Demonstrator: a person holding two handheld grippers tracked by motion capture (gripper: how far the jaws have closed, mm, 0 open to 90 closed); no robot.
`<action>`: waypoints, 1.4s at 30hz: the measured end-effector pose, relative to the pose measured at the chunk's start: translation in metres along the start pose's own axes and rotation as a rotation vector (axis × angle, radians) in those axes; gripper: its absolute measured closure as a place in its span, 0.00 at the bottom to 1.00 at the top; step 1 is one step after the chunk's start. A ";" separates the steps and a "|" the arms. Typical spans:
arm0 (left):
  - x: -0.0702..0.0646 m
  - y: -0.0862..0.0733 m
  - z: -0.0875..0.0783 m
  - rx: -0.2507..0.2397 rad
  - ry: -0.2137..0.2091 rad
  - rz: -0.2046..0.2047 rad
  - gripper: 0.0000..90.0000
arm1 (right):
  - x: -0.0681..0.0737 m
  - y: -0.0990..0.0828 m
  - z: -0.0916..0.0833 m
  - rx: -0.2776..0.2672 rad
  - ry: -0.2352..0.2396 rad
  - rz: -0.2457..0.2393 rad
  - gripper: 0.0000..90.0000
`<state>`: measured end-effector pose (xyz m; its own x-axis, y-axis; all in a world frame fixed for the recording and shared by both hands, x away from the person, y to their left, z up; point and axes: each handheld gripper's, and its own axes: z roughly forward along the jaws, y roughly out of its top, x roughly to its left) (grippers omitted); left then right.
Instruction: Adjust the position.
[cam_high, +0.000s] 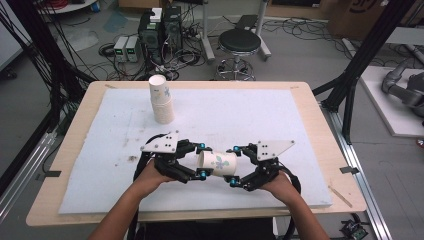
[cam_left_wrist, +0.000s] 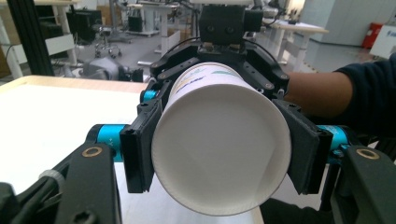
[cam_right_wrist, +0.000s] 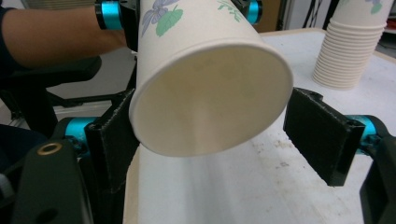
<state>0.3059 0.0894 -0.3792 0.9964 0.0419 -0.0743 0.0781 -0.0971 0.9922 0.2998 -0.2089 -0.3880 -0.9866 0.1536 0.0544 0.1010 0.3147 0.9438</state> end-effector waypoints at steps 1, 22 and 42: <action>0.000 0.000 0.000 -0.007 -0.005 -0.003 0.41 | 0.000 0.000 -0.001 -0.008 0.010 -0.004 0.28; -0.002 -0.008 0.003 0.021 0.034 -0.010 0.37 | -0.003 -0.001 -0.007 -0.077 0.055 0.018 0.40; -0.007 0.001 -0.004 0.336 0.165 0.039 0.18 | -0.007 0.011 0.005 0.168 0.007 0.080 0.39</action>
<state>0.2988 0.0927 -0.3774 0.9819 0.1893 0.0070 0.0748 -0.4212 0.9039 0.3080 -0.2018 -0.3797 -0.9754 0.1778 0.1301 0.1986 0.4542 0.8685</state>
